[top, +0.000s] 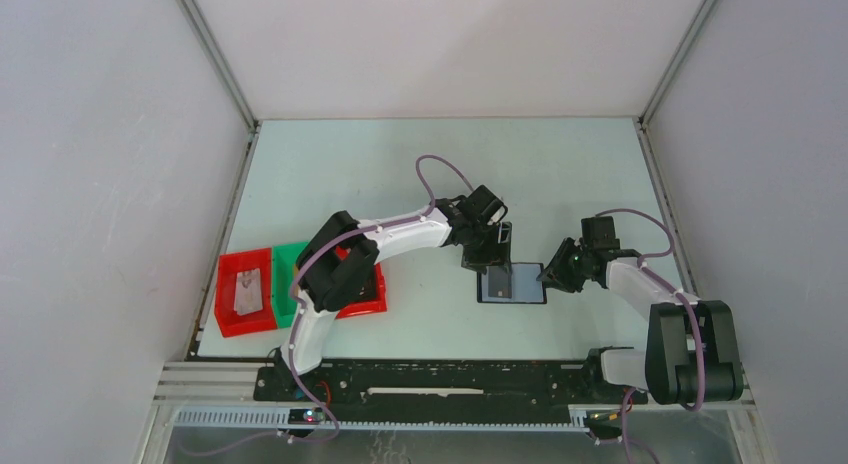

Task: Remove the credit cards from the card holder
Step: Remove the credit card from the card holder.

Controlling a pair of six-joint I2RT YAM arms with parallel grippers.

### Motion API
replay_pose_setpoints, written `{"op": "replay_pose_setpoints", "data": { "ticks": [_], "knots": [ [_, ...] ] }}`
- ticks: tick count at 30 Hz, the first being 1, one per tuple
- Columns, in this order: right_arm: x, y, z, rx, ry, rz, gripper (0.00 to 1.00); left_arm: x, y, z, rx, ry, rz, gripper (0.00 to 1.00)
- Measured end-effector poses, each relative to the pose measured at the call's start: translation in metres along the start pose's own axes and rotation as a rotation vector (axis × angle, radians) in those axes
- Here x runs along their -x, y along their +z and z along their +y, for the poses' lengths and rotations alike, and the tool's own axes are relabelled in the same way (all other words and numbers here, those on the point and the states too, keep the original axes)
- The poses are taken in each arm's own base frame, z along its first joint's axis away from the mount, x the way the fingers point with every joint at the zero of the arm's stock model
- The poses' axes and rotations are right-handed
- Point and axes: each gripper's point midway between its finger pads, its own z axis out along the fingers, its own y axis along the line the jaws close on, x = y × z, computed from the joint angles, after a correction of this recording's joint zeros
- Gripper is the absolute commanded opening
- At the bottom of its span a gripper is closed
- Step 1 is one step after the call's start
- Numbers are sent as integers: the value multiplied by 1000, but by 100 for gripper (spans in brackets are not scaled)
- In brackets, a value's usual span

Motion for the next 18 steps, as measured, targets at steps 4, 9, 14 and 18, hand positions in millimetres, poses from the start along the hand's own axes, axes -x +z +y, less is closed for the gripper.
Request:
{"op": "replay_pose_setpoints", "data": {
  "ticks": [4, 9, 14, 18],
  "knots": [
    [0, 0, 0, 0, 0, 0, 38, -2, 0, -1, -7, 0, 8, 68],
    [0, 0, 0, 0, 0, 0, 38, -5, 0, -1, -1, 1, 16, 68],
    [0, 0, 0, 0, 0, 0, 39, -8, 1, 2, 15, -2, 25, 68],
    [0, 0, 0, 0, 0, 0, 38, -9, 1, 1, 12, 0, 27, 68]
  ]
}}
